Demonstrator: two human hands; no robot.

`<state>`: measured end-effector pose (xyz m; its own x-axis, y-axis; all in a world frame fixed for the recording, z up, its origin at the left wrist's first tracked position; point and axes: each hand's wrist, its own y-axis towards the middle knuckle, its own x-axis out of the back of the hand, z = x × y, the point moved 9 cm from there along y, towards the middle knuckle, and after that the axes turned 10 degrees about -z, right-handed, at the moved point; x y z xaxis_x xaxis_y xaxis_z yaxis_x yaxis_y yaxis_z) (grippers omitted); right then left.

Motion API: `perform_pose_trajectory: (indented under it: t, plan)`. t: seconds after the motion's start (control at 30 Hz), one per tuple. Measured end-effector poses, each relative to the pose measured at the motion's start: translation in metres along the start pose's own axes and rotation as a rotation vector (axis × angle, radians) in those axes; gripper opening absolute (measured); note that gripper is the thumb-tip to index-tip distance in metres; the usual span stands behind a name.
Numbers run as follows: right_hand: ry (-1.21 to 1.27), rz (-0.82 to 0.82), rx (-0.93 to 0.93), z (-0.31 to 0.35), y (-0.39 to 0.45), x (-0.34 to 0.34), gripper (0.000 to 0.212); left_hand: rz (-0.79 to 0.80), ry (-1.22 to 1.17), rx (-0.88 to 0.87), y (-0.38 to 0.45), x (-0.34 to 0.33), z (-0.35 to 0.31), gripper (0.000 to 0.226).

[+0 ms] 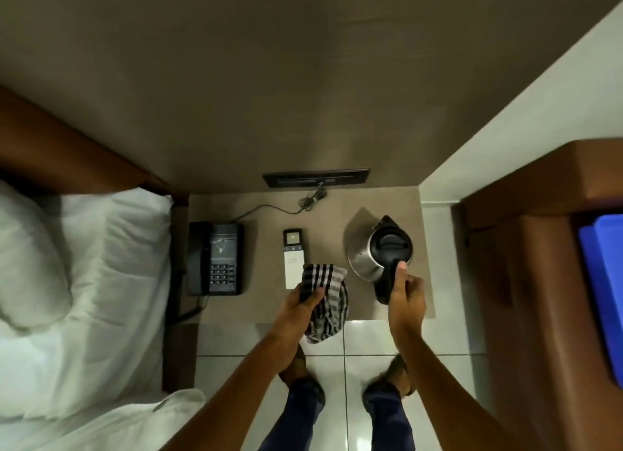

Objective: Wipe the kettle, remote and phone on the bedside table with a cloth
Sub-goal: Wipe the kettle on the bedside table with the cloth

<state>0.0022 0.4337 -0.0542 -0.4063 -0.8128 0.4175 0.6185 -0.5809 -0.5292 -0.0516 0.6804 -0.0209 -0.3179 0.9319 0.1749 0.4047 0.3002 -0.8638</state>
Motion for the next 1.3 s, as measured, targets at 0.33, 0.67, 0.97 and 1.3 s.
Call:
perform_pose_trajectory:
  t: [0.33, 0.67, 0.97, 1.3]
  plan:
    - [0.129, -0.045, -0.102, -0.015, 0.006, -0.011, 0.062, -0.166, -0.23, 0.04, 0.0, 0.02, 0.007, 0.035]
    - [0.334, -0.112, -0.212, 0.076, -0.099, 0.081, 0.035, -0.326, 0.021, -0.57, -0.119, 0.053, -0.133, 0.021]
    - [0.502, -0.093, -0.088, 0.208, -0.182, 0.111, 0.041, -0.015, 0.513, -1.373, -0.269, 0.015, -0.173, 0.052]
    - [0.53, -0.023, -0.062, 0.241, -0.225, 0.09, 0.043, -0.097, 0.352, -1.487, -0.308, 0.045, -0.23, 0.061]
